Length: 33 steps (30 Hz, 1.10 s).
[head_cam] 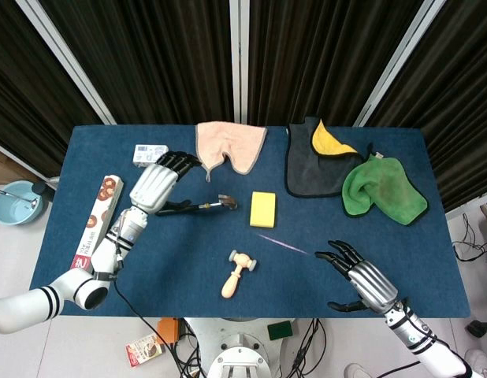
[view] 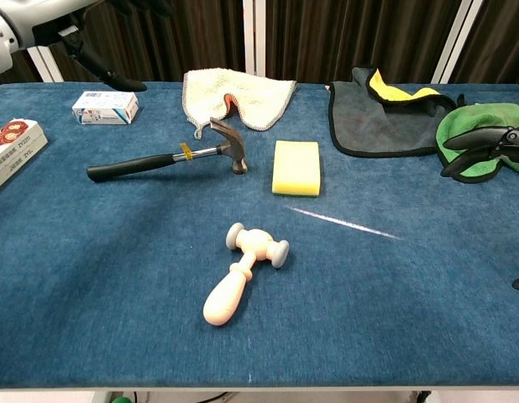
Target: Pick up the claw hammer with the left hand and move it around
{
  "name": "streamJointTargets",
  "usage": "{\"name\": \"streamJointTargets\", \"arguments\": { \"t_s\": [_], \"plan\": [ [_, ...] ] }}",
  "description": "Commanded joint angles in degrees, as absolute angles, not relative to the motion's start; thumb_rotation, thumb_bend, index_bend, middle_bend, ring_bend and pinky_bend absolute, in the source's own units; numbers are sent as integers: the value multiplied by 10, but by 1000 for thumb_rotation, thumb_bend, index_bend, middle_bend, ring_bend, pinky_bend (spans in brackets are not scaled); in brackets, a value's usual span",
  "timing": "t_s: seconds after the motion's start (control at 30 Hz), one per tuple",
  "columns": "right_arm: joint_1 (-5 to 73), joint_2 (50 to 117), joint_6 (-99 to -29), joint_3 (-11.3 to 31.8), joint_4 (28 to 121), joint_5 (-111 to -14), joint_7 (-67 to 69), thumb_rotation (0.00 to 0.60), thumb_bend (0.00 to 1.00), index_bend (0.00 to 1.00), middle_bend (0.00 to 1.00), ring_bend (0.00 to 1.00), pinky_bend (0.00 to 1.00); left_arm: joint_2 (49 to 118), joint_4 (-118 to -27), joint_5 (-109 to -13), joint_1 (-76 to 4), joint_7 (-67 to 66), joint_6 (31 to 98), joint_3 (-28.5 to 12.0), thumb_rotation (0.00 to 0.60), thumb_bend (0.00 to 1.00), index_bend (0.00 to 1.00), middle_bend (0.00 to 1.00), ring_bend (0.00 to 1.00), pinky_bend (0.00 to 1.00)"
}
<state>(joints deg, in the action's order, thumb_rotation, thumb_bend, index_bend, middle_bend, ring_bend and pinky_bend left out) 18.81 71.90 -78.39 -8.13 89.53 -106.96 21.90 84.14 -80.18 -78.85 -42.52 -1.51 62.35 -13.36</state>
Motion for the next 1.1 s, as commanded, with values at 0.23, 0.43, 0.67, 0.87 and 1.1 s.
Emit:
{"name": "streamJointTargets", "arguments": {
  "t_s": [0.23, 0.43, 0.67, 0.87, 1.1],
  "plan": [
    [181, 711, -806, -87, 890, -1072, 223, 600, 108, 127, 177, 0, 62, 854, -821, -677, -418, -51, 577, -142, 600, 119, 216, 196, 153, 180],
    [169, 705, -828, -91, 885, -1072, 223, 600, 108, 127, 177, 0, 63, 890, -828, -557, -436, -131, 529, -138, 600, 120, 207, 196, 153, 183],
    [163, 702, -835, -94, 883, -1072, 223, 600, 108, 127, 177, 0, 63, 971, -789, -487, -469, -195, 537, -147, 600, 155, 280, 221, 153, 183],
    [160, 702, -838, -94, 881, -1068, 225, 600, 108, 127, 177, 0, 63, 1032, -741, -444, -495, -243, 559, -162, 600, 222, 309, 249, 170, 191],
    [156, 701, -840, -94, 877, -1063, 229, 600, 108, 127, 177, 0, 63, 1060, -717, -416, -506, -262, 561, -174, 600, 307, 347, 291, 211, 231]
  ]
}}
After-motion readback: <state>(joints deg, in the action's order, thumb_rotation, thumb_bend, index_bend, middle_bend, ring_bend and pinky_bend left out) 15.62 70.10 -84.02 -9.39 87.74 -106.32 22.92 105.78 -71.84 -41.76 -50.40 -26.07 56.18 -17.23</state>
